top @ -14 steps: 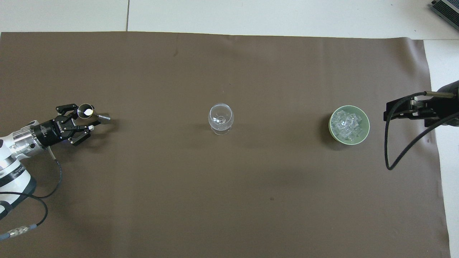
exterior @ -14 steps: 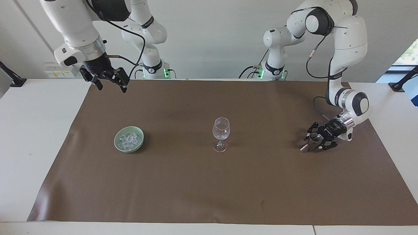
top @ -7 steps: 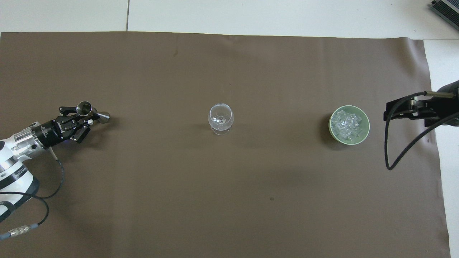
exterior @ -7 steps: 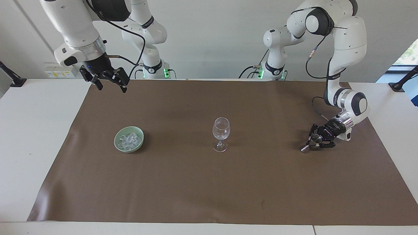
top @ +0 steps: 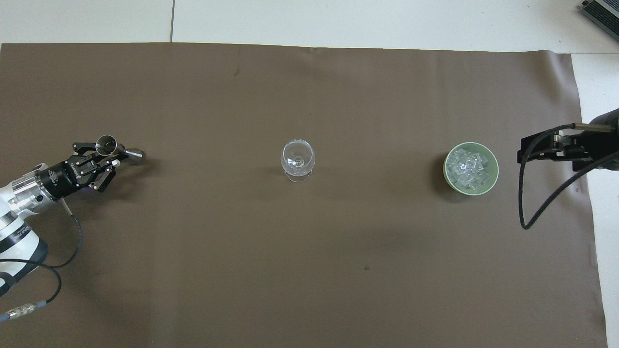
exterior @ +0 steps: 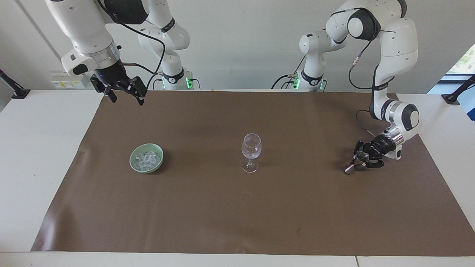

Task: Pour wine and add ice with both arms
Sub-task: 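Lift the jigger with the left gripper and carry it over the glass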

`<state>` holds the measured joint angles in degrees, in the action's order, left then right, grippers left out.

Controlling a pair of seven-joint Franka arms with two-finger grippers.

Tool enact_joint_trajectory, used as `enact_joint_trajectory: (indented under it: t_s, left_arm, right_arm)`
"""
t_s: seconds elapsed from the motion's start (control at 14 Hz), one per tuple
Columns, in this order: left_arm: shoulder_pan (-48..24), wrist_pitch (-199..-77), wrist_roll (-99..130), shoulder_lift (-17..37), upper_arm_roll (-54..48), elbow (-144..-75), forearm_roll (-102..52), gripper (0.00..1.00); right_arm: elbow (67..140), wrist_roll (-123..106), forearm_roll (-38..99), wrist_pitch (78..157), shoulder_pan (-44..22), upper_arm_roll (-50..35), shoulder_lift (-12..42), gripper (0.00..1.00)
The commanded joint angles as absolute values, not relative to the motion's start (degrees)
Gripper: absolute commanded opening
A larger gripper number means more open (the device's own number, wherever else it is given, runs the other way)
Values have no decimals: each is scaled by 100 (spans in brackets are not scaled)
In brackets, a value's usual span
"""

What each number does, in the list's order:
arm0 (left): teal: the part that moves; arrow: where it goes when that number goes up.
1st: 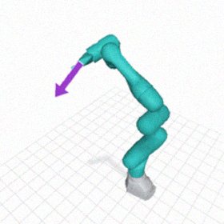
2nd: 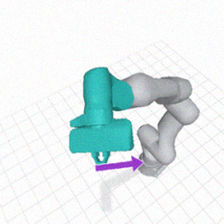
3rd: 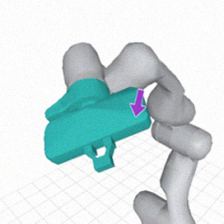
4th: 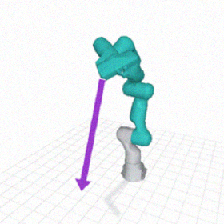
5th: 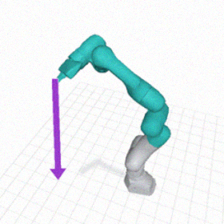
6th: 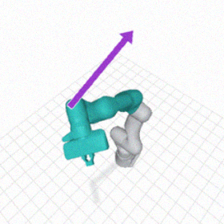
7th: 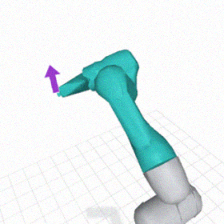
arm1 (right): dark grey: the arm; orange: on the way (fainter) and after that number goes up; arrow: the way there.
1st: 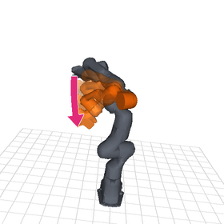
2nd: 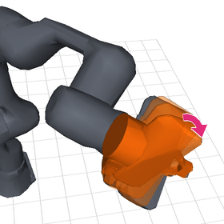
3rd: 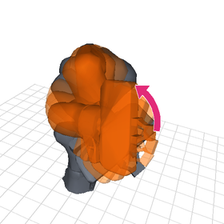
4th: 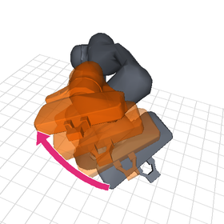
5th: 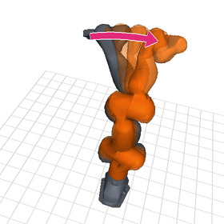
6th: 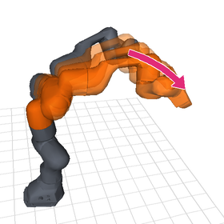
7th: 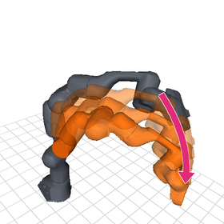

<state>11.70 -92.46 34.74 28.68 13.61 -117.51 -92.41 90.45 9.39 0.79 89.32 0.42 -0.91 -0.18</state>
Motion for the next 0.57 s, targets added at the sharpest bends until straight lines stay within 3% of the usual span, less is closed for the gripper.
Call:
enact_joint_trajectory:
  t_s: [0.0, 0.5]
  left_arm:
    - [1248, -9062, 3357, 2760, 1362, -11611, -9211, 0]
    - [897, -9736, 3559, 1953, 1240, -11698, -9141, 0]
  right_arm:
    - [9044, 756, 220, 8930, 132, -114, -53, 100]
    - [9044, 756, 220, 8930, 132, -114, -53, 100]
